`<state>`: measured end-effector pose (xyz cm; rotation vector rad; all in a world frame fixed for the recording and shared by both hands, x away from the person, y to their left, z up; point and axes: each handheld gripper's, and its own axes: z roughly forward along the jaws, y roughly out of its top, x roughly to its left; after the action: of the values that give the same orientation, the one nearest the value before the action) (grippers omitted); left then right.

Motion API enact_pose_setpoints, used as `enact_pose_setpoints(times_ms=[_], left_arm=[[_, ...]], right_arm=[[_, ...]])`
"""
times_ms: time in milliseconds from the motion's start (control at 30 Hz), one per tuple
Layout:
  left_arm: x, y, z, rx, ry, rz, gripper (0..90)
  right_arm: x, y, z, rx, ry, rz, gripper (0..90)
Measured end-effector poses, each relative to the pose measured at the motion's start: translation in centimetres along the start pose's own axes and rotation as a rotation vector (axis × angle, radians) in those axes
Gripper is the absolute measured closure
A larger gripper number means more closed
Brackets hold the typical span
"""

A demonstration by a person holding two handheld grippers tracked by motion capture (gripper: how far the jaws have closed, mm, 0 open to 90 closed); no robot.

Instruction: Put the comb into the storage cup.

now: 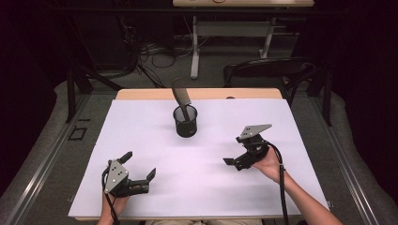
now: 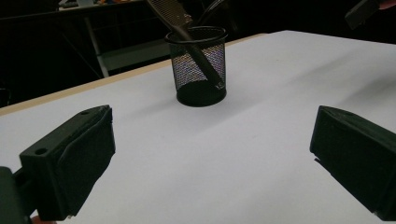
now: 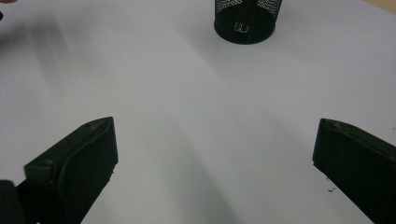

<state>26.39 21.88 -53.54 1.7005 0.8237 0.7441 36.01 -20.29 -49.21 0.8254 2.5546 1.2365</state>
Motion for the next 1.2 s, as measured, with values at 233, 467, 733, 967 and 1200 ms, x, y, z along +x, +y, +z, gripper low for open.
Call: enact_pose_setpoints(times_ms=[233,467,733,967,1200], left_arm=[[0.0,0.0,0.0,0.001,0.001,0.000,0.1],[0.0,0.0,-0.1,0.001,0.001,0.001,0.1],[0.0,0.0,-0.1,-0.001,0.001,-0.001,0.1],[0.0,0.0,-0.1,0.000,0.003,-0.001,0.1],[-0.1,0.0,-0.1,0.000,0.002,0.001,0.1]], right_arm=[[0.1,-0.8,-0.8,-0.001,-0.015,0.002,0.0],[0.3,-1.7,-1.5,0.000,-0.027,0.007,0.0],[0.5,-2.6,-2.4,-0.010,-0.047,0.014,0.0],[0.8,-3.5,-3.3,-0.017,-0.065,0.016,0.0],[1.1,-4.4,-4.2,-0.026,-0.085,0.023,0.0]])
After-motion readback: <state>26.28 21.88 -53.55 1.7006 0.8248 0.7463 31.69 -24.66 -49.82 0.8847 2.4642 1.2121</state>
